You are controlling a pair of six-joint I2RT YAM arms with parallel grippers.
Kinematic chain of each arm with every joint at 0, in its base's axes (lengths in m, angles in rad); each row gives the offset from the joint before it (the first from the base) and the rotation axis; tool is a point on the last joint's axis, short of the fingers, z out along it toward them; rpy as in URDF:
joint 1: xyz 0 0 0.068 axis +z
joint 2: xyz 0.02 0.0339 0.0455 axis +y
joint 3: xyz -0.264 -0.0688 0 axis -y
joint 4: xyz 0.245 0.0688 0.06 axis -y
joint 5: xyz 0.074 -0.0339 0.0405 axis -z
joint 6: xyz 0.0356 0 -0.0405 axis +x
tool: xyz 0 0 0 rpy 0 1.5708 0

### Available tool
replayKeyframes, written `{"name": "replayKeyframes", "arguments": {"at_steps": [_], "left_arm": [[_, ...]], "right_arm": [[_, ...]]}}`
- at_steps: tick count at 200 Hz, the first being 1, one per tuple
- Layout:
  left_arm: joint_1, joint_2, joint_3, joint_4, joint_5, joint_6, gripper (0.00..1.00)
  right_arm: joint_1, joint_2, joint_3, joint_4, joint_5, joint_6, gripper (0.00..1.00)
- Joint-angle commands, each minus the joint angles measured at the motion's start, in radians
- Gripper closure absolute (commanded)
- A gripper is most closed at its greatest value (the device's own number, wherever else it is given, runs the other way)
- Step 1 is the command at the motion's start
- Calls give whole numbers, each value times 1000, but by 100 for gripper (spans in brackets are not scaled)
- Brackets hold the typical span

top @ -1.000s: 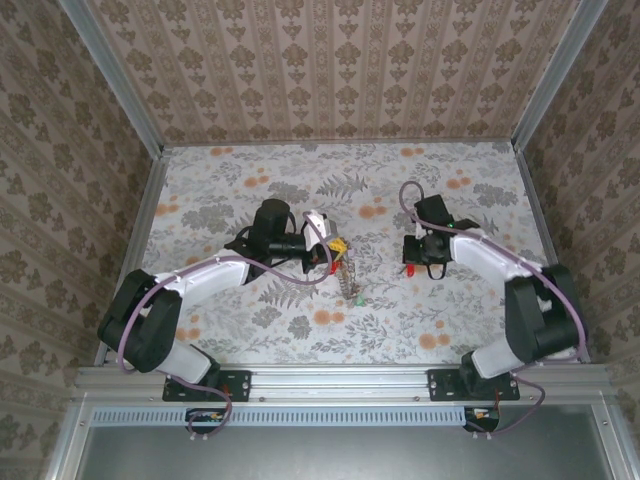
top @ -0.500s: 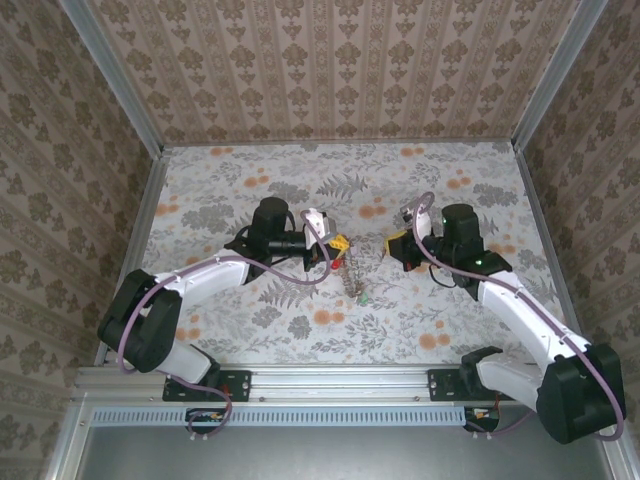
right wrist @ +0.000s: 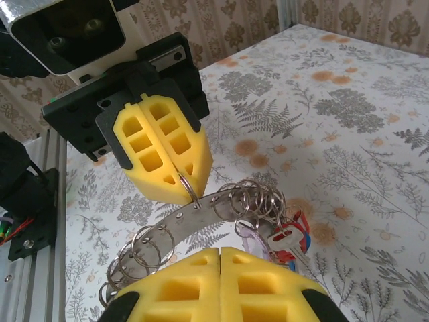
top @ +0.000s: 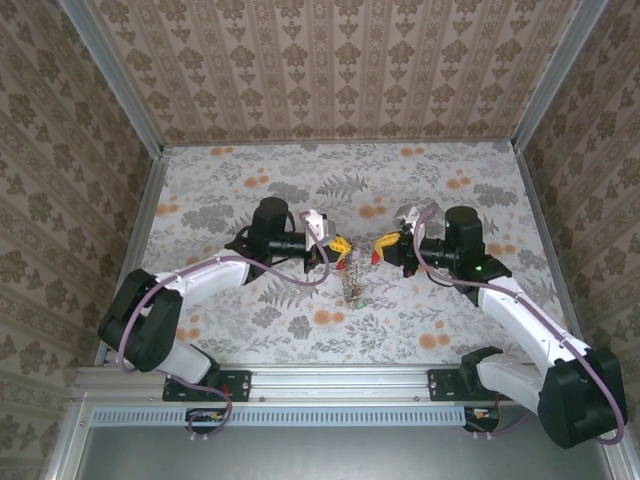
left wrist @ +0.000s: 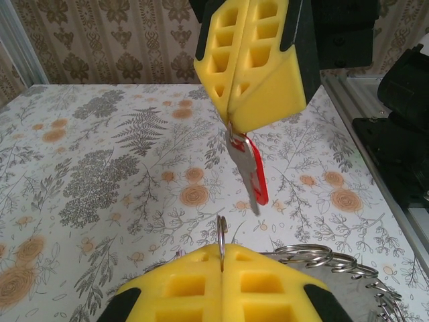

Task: Put the keys on the keyring

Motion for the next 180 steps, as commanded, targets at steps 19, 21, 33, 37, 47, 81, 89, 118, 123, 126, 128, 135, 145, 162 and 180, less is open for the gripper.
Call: {"name": "replayKeyframes", "arguments": {"at_steps": [19, 21, 33, 37, 47, 81, 89, 118, 123, 126, 128, 135, 145, 162, 180], "left_arm": [[-7, 8, 17, 60, 27, -20, 100], [-8, 9, 16, 61, 24, -21, 100], [-8, 11, 15, 61, 13, -26, 100], [-8, 11, 15, 62, 12, -28, 100], [-10, 11, 14, 67, 8, -32, 100], [-15, 9, 14, 70, 3, -40, 100], [-16, 8, 15, 70, 2, -40, 100], [-19, 11, 16, 70, 3, -39, 100], [-18, 12, 17, 70, 2, -41, 100], [-19, 11, 17, 71, 2, -39, 100], [-19, 11, 17, 71, 2, -40, 100], [-19, 11, 18, 72, 2, -40, 100], [-19, 11, 19, 70, 3, -39, 100], [-21, 12, 21, 69, 5, -37, 100], [-21, 13, 22, 64, 6, -36, 100]], "right_arm": [[55, 40, 70, 37, -35, -25, 100], [58, 43, 72, 37, -37, -27, 100], [74, 57, 80, 51, -45, -28, 100], [78, 62, 81, 56, -46, -29, 100], [91, 76, 89, 60, -55, -33, 100], [114, 113, 114, 55, -73, -28, 100], [116, 116, 113, 62, -66, -29, 100], [126, 126, 114, 74, -21, -35, 100], [127, 128, 116, 74, -17, -37, 100], [128, 130, 116, 75, -16, -36, 100], [129, 131, 116, 75, -13, -36, 100], [131, 134, 117, 74, -1, -38, 100], [134, 139, 118, 75, 12, -40, 100], [142, 144, 117, 89, 33, -39, 100], [151, 148, 121, 100, 59, -36, 99]]}}
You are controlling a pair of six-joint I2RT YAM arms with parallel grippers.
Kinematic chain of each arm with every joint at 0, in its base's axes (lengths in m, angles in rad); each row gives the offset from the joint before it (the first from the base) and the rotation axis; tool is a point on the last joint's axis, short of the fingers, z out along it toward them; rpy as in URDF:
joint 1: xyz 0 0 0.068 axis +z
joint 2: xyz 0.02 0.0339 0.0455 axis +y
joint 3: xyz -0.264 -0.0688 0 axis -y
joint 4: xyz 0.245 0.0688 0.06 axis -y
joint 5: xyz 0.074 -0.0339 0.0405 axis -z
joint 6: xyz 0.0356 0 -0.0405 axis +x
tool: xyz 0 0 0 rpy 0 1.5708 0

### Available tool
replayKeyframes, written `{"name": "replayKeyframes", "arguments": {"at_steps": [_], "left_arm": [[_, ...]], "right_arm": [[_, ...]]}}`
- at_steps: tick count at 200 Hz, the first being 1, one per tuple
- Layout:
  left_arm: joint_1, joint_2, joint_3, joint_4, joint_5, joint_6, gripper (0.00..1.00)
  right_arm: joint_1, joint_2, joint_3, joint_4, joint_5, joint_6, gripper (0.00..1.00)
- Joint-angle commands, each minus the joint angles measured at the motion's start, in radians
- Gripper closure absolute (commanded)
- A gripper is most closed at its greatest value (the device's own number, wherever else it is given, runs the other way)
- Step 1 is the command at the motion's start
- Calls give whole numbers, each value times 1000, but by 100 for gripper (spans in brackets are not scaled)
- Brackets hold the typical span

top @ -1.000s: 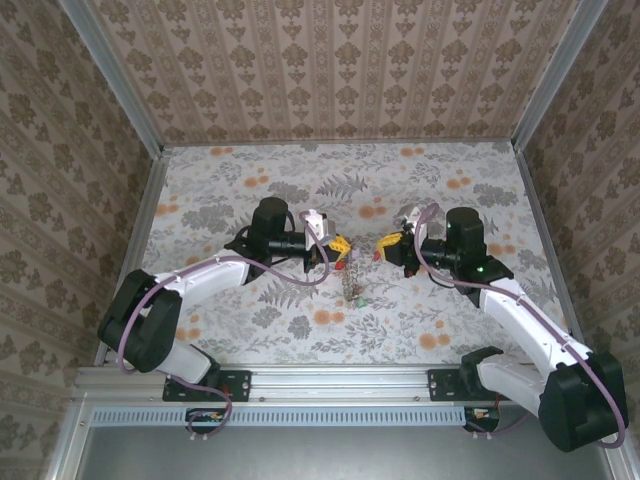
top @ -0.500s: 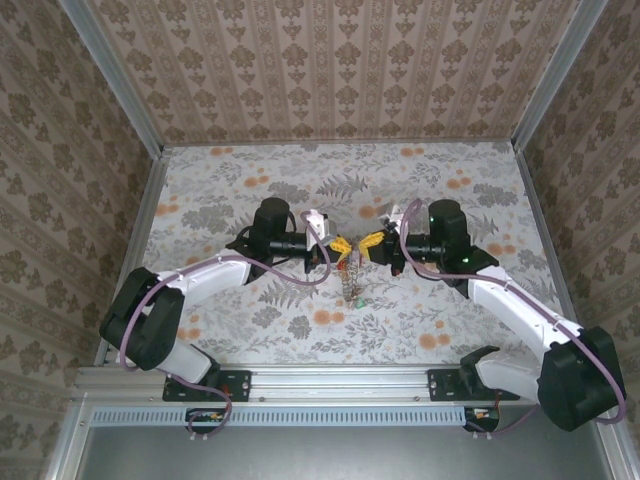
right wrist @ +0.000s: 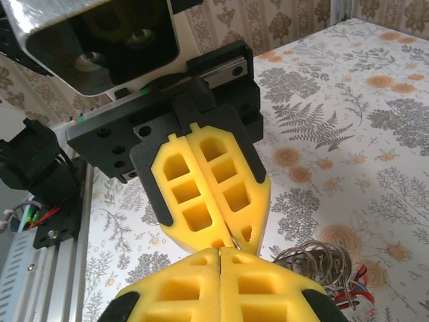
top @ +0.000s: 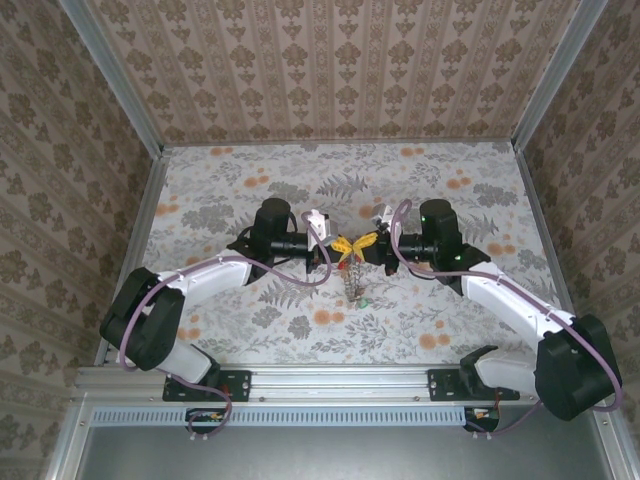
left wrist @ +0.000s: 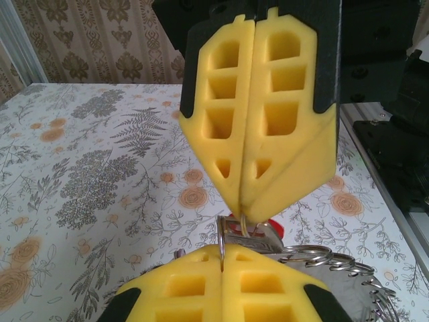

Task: Put the keys on the keyring

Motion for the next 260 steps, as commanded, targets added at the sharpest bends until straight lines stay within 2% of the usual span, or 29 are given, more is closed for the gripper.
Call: {"name": "replayKeyframes", "arguments": {"at_steps": [1, 38, 121, 204, 260], "left_arm": [[-8, 4, 23, 42, 21, -13, 100], [-9, 2, 23, 36, 21, -7, 100], [-12, -2, 23, 39, 37, 2, 100], [-13, 4, 15, 75, 20, -18, 100], [-12, 14, 9, 116, 30, -42, 100]], "right_arm": [[15, 6, 35, 45, 45, -16, 99], [22, 4, 24, 75, 94, -14, 99], [46, -37, -2, 58, 319, -40, 99], [51, -48, -6, -15, 361, -59, 97], [52, -53, -37, 1, 400, -78, 96]]}}
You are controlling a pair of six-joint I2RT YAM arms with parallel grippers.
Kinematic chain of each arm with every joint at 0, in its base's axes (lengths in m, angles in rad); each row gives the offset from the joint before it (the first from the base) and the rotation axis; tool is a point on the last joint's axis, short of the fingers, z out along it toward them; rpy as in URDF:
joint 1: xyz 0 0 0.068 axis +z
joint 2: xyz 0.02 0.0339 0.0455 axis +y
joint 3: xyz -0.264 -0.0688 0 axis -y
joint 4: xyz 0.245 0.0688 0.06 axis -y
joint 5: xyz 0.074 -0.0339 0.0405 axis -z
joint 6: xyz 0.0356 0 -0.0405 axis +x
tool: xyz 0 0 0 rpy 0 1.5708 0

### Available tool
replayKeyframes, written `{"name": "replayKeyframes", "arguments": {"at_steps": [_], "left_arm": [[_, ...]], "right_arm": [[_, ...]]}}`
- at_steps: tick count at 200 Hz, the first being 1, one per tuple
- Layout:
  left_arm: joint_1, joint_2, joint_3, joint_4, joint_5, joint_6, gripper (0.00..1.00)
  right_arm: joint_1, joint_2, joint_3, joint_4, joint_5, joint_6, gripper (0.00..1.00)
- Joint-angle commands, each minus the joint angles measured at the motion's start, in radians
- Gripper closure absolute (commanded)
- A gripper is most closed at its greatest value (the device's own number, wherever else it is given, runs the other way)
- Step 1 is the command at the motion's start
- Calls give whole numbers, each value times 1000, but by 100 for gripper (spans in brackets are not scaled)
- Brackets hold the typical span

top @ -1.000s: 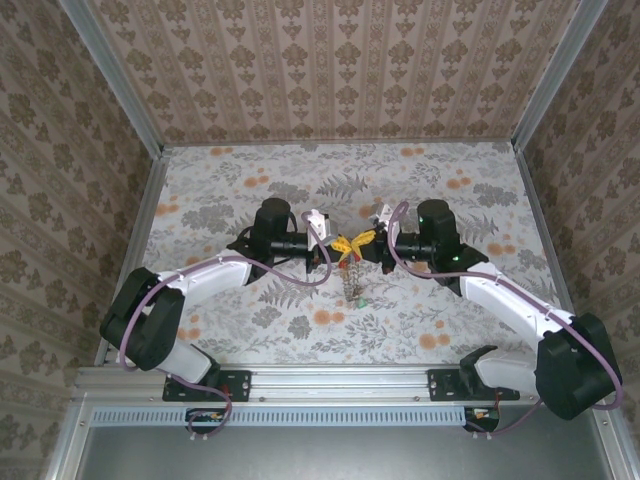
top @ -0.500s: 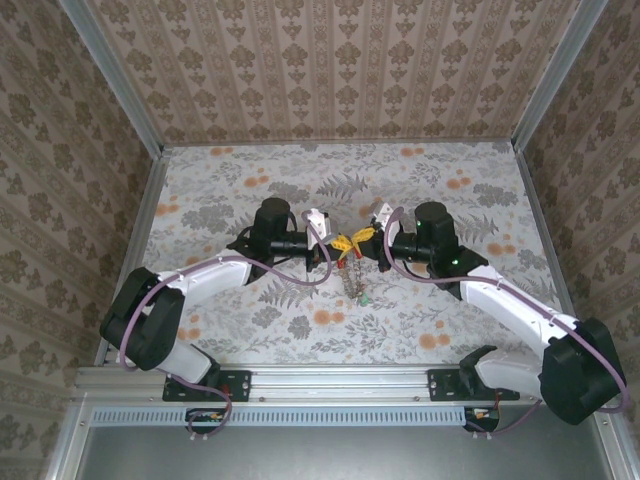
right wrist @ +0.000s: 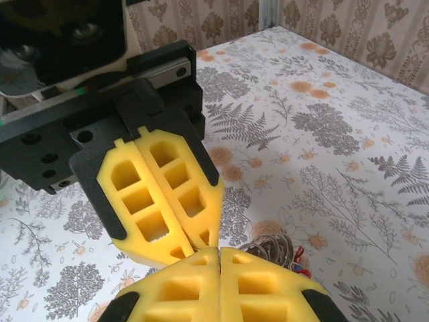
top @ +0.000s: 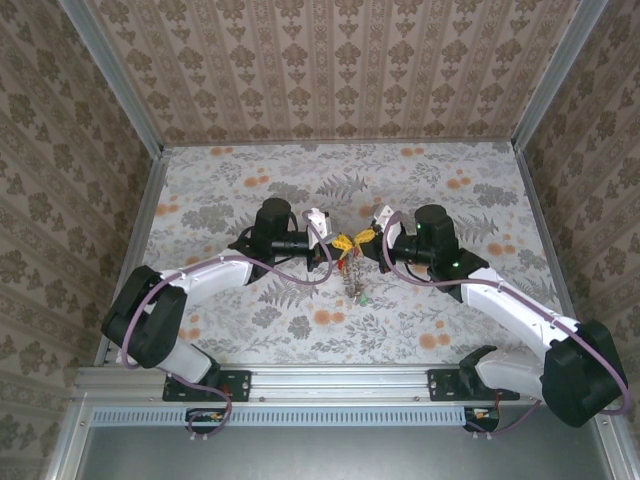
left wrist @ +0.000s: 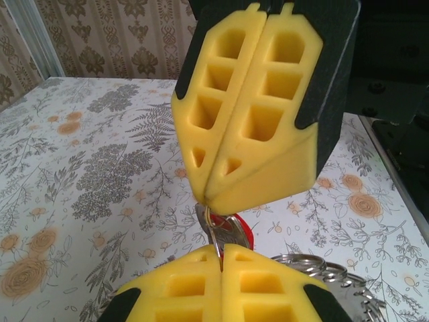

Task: Put the keys on the keyring

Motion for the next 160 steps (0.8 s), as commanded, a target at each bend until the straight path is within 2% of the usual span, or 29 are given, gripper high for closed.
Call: {"name": "replayKeyframes", "arguments": {"at_steps": [1, 30, 79, 134, 160], "left_arm": [[-11, 0, 9, 92, 75, -23, 100], [-11, 0, 4, 95, 76, -23, 100], [-11, 28, -8, 130, 47, -31, 100], [-11, 143, -122, 580, -17, -204, 100], [-12, 205, -145, 709, -44, -263, 100]], "right_arm": [[-8, -11, -16, -11, 102, -29, 96], [-8, -11, -14, -16, 135, -32, 95], [-8, -4, -15, 16, 70, -10, 99], [-8, 33, -43, 48, 90, 5, 98], [-8, 49, -55, 75, 82, 19, 99]]}}
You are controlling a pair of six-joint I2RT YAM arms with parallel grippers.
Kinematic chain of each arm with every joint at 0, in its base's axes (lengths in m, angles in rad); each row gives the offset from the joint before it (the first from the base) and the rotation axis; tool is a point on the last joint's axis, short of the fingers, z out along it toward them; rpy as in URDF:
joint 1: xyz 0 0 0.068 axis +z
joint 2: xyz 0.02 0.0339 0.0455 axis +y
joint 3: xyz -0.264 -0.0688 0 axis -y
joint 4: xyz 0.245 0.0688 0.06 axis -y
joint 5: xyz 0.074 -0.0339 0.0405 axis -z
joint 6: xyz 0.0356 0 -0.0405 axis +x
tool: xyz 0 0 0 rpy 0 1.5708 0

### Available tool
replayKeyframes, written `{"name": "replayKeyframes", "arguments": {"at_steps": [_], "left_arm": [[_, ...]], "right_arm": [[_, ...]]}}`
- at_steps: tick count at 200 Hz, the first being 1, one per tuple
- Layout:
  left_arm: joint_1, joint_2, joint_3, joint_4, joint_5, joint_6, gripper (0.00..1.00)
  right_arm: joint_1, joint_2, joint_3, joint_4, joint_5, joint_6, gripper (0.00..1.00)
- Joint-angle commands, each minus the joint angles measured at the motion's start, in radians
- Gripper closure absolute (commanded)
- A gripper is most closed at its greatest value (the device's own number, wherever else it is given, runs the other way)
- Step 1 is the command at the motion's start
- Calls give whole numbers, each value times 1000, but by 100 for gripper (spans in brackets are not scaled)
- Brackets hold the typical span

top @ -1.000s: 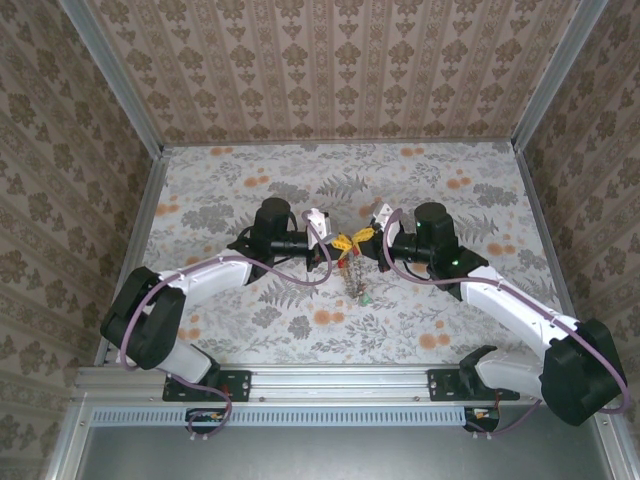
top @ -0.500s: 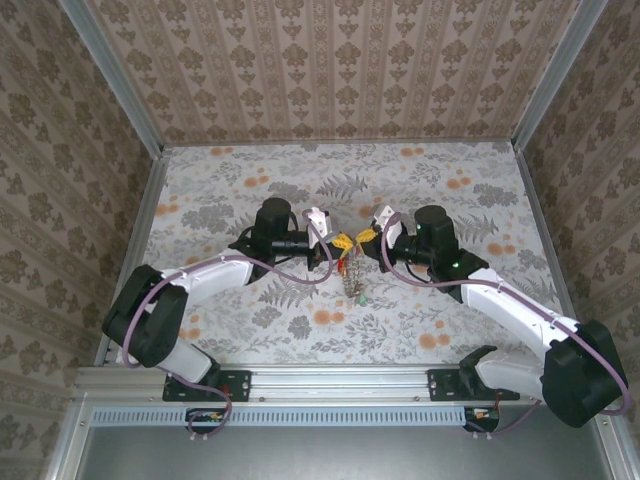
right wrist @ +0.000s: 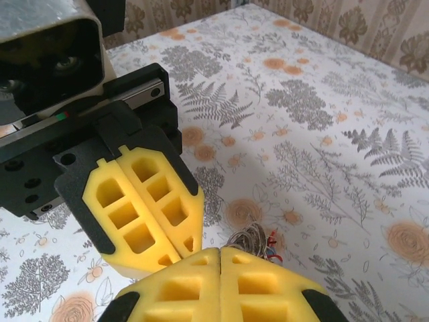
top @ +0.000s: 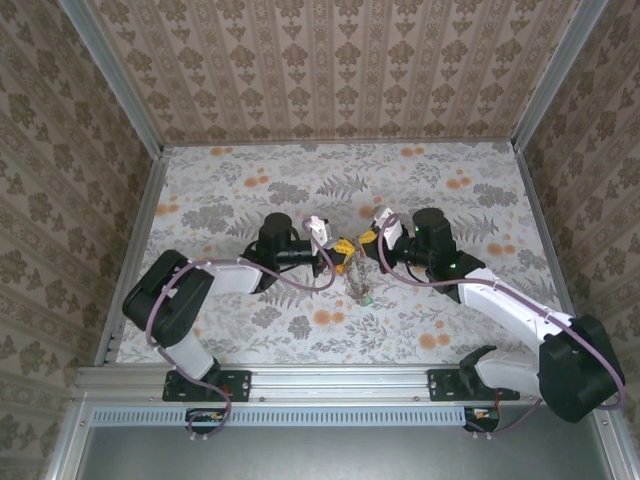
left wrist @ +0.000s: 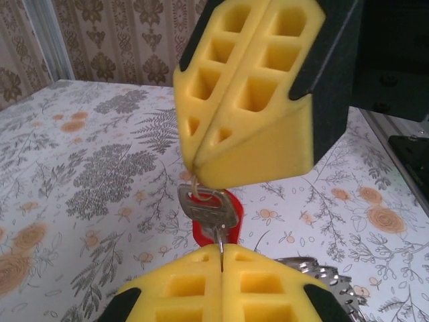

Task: Put the keys on the keyring

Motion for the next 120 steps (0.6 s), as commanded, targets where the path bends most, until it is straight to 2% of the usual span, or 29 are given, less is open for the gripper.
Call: {"name": "replayKeyframes", "arguments": {"at_steps": [1, 14, 44, 68, 103, 120], "left_arm": [[-5, 37, -19, 263, -20, -101, 100], [-3, 57, -40, 329, -43, -121, 100], [-3, 70, -57, 349, -68, -127, 100], [-4, 78, -67, 362, -70, -128, 100], [-6, 94, -66, 389, -74, -145, 100], [-10, 90, -68, 389, -78, -140, 100]], "right_arm": [[-5, 12, -20, 46, 12, 26, 99], [-5, 3, -28, 57, 26, 36, 99], [-13, -34, -50, 36, 49, 16, 99], [-29, -42, -52, 15, -36, 12, 99], [-32, -6, -50, 109, -158, 74, 100], [-31, 18, -36, 119, -169, 88, 100]]}}
